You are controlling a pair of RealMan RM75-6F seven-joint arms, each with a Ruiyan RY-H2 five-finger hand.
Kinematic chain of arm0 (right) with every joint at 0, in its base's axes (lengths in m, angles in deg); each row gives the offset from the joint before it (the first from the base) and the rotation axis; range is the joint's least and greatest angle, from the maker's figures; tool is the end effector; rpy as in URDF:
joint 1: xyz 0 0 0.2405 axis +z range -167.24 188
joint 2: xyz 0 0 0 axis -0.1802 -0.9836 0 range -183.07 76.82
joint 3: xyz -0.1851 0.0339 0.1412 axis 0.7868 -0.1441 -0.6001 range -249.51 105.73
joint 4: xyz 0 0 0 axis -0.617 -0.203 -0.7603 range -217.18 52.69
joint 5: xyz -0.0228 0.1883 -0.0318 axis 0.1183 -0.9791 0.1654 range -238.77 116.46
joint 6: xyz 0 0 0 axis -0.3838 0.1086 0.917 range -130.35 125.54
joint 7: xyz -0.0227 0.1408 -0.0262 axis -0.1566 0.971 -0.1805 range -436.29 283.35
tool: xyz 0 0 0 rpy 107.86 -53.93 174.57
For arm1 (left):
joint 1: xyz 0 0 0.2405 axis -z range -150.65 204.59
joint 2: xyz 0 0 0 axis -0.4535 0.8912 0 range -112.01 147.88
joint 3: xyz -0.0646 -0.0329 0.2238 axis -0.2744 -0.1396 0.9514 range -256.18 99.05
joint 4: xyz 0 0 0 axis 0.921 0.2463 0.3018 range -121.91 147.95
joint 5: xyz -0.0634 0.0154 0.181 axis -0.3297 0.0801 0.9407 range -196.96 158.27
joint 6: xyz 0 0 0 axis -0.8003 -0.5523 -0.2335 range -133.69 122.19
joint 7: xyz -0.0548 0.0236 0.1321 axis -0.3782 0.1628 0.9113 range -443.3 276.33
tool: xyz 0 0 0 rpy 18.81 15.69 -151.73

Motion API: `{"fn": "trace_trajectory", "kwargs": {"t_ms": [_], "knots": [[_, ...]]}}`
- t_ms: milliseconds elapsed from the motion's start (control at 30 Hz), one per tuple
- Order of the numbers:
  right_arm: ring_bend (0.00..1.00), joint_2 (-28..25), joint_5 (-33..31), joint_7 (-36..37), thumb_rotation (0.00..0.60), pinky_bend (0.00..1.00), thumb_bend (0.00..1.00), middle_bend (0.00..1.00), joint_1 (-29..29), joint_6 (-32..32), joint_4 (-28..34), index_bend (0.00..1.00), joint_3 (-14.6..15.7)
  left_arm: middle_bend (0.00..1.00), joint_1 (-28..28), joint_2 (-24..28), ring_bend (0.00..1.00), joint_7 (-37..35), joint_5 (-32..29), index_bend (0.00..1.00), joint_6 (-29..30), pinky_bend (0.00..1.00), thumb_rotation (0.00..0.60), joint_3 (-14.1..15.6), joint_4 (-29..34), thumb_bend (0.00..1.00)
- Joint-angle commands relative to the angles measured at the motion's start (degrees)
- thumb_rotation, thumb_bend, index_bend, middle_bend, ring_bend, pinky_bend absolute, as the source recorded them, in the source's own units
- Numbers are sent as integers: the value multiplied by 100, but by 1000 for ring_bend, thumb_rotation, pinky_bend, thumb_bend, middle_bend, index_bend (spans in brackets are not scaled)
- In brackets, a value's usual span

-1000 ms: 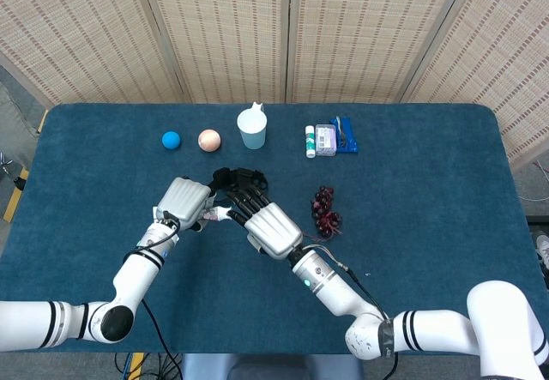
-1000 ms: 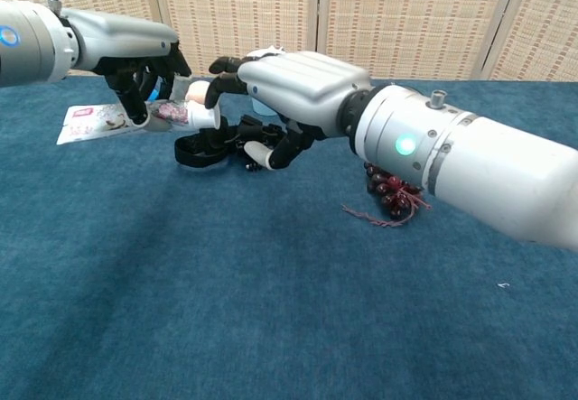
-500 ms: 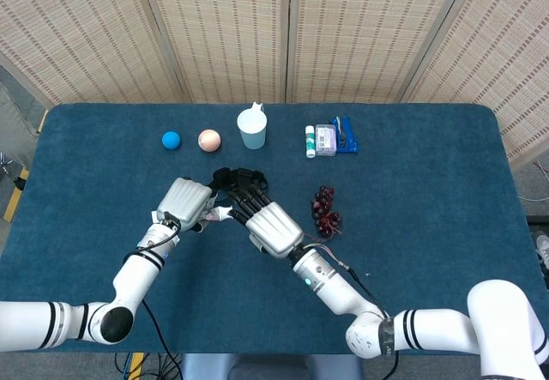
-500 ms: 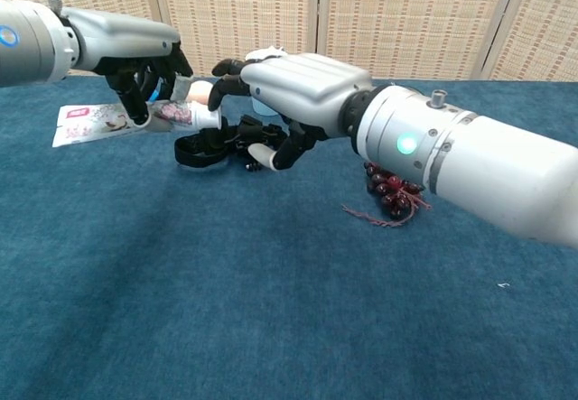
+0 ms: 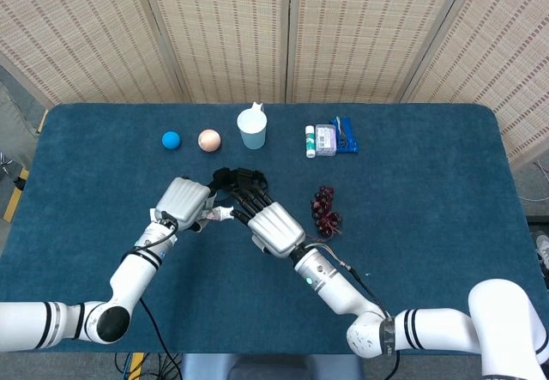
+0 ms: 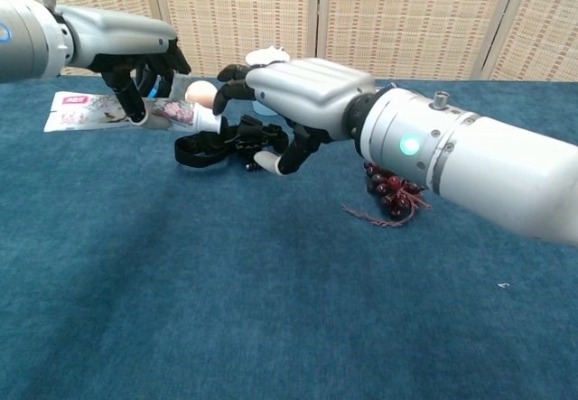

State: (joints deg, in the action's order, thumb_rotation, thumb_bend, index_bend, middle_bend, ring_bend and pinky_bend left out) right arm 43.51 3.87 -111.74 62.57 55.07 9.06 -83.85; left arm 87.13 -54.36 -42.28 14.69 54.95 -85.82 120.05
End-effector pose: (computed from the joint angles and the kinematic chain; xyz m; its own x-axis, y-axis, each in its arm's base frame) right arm -0.0236 -0.2991 -0.0328 0.5207 -0.1177 0.8456 -0.6938 -0.6356 0.3388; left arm -0.0718 0.3376 0.0606 0.6255 0.2451 0.7408 0.7672 -0.3661 -0.5267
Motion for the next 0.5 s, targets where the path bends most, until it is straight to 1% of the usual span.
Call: {"fn": "trace_trajectory", "kwargs": {"t_ms": [33, 500], "knots": [[0, -2, -14, 8, 600, 0, 337, 0, 0, -1, 2, 227, 4, 746, -6, 11, 540, -18, 19, 586, -2, 333, 600, 1, 5, 406], [0, -26, -94, 39, 600, 0, 339, 0, -2, 0, 2, 227, 39, 748, -28, 67, 540, -92, 63, 588, -46, 333, 600, 18, 16, 408]]}}
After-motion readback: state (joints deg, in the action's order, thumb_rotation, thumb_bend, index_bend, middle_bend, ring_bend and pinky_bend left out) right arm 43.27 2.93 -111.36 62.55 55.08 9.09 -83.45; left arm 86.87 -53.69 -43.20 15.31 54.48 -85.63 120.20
